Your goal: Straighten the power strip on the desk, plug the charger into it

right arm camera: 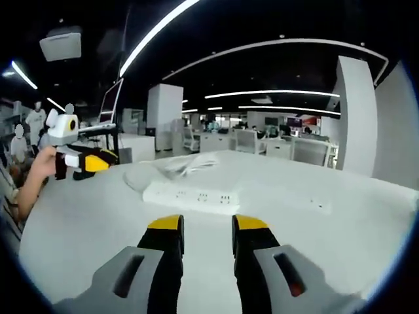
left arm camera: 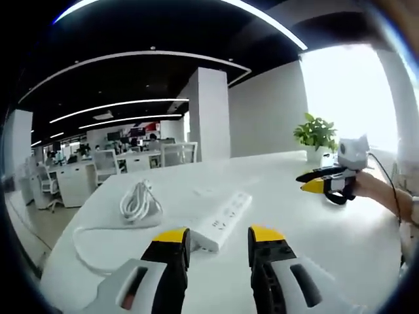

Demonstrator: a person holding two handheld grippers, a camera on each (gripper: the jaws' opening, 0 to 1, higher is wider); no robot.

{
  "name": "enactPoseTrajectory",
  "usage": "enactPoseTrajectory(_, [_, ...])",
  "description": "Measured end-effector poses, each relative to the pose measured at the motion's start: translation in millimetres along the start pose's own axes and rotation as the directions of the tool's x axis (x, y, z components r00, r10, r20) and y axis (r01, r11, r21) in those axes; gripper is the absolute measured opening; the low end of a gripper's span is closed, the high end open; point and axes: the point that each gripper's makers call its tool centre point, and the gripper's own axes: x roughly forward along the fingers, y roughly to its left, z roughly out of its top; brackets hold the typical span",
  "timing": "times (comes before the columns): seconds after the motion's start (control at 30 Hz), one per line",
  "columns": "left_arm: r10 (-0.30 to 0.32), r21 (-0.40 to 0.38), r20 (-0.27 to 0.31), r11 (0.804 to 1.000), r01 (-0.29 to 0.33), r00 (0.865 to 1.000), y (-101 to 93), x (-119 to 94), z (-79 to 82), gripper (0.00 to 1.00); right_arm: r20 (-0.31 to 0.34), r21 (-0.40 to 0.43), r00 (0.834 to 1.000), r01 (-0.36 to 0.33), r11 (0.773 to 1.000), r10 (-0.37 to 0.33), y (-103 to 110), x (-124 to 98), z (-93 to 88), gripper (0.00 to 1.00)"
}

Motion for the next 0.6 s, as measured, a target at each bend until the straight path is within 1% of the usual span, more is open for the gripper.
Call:
enactPoseTrajectory(0.13, [0.002,-0.003,-0.004,1.000,-0.002,1.000,2.3,3,0.7,0.36,0.004,0.001,1.000,-0.007,1.000,0.007,-2,4,0.3,0.28])
enactPoseTrajectory(0.23, [0.003,-0.004,-0.010,1.000,-0.003,1.000,3.5,6,0.5,0.36,0.006,-0.003,1.000,-0.003,1.000,0.003,-7,8,1.4,0.28])
enactPoseTrajectory(0.37, [-0.004,-0.008,-0.015,1.000,0.003,1.000,4.7,12,1.6,0.36,0.006,0.012,1.000,-0.013,1.000,0.013,-12,15,3.1,0.28])
enactPoseTrajectory(0.6, [0.000,-0.023,-0.012,1.000,0.000,1.000,9.9,21,1.3,0.35,-0.007,0.010,1.000,-0.019,1.000,0.020,-17,23,-1.3,0.28])
